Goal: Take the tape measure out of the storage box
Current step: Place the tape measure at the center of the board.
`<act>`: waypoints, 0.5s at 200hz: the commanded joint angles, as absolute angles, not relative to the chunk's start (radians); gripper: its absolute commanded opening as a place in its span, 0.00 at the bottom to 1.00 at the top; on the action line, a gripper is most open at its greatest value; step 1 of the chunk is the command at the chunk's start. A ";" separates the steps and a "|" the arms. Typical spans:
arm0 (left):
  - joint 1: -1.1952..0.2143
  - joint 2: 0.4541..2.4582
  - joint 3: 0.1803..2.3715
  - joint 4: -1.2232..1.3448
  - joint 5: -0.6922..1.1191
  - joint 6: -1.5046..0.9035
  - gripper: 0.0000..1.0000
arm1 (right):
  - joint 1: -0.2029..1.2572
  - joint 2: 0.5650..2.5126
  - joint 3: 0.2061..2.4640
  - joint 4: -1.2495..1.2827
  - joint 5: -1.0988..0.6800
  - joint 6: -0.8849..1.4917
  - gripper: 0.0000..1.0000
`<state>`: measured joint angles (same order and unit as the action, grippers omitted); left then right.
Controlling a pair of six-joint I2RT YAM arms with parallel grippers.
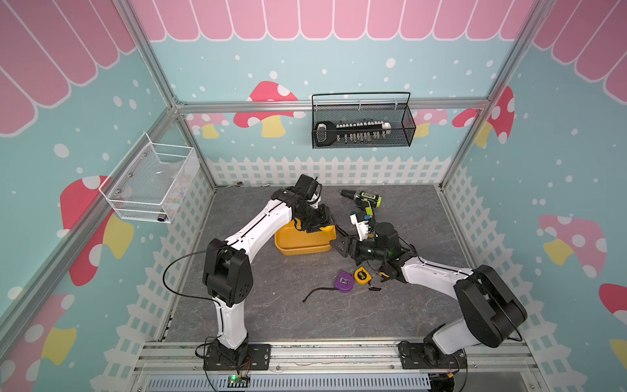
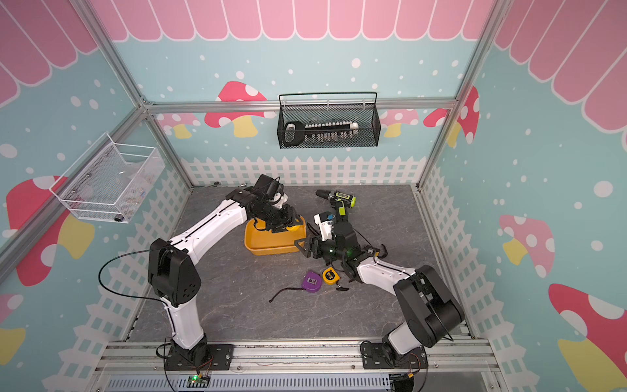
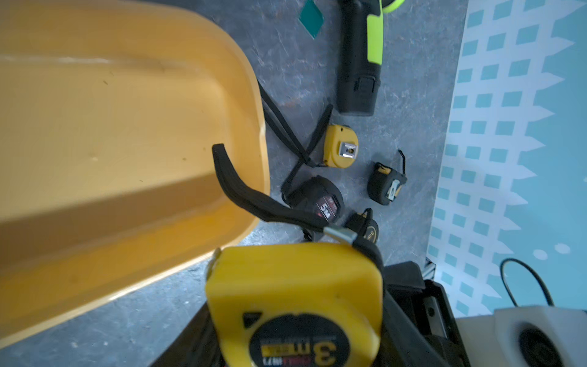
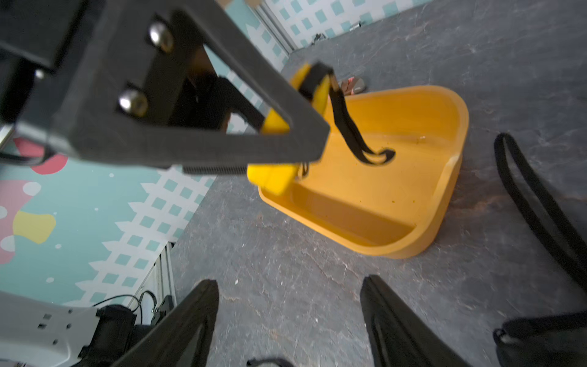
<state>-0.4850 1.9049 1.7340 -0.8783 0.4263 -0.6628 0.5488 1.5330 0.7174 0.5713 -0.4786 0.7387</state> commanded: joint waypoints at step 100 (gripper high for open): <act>-0.546 1.856 1.701 -0.793 0.503 -0.742 0.49 | 0.589 1.649 0.736 0.921 -0.245 0.814 0.27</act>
<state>-0.5316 1.9007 1.7084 -0.7956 0.4660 -0.7506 0.5854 1.6550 0.7353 0.8471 -0.2962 0.8288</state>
